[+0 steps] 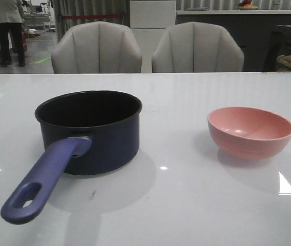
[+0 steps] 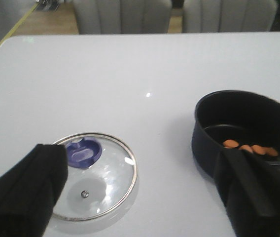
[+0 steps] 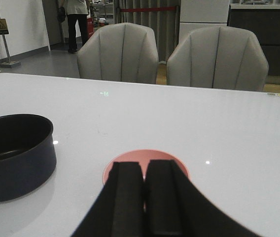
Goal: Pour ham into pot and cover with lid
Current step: 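Move the left gripper over the glass lid and grasp its knob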
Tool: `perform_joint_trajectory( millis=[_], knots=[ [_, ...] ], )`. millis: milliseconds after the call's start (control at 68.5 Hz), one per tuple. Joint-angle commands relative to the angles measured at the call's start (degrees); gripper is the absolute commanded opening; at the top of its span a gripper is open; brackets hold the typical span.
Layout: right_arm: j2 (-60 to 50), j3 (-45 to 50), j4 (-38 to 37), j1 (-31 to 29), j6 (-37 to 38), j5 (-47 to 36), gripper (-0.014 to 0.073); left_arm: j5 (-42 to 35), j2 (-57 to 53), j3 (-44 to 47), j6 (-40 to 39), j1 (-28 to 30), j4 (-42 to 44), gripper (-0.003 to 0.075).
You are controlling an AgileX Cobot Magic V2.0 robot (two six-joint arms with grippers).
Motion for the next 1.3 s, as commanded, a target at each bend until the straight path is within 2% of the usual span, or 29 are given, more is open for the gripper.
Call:
perform_joint_trajectory(
  millis=[0, 350, 540, 817, 1007, 1284],
  knots=[
    [0.35, -1.6, -0.03, -0.03, -0.65, -4.96, 0.0145, -1.49, 7.41, -5.51, -1.47, 2.26, 0.95, 0.0638],
    [0.35, -1.6, -0.03, -0.03, -0.65, -4.96, 0.0145, 5.91, 28.26, -15.75, -1.47, 9.24, -2.74, 0.0638],
    [0.35, -1.6, -0.03, -0.03, -0.65, -4.96, 0.0145, 13.0, 39.4, -20.97, -1.17, 12.02, -3.32, 0.0638],
    [0.35, -1.6, -0.03, -0.03, -0.65, -4.96, 0.0145, 18.9, 51.21, -26.84, 1.83, 13.88, -3.57, 0.0638],
    [0.35, -1.6, -0.03, -0.03, -0.65, -4.96, 0.0145, 20.62, 58.02, -32.92, 6.94, 16.17, -10.44, 0.0638],
    [0.35, -1.6, -0.03, -0.03, -0.65, -4.96, 0.0145, 25.91, 66.86, -42.24, 7.75, 16.17, -9.26, 0.0638]
  ],
)
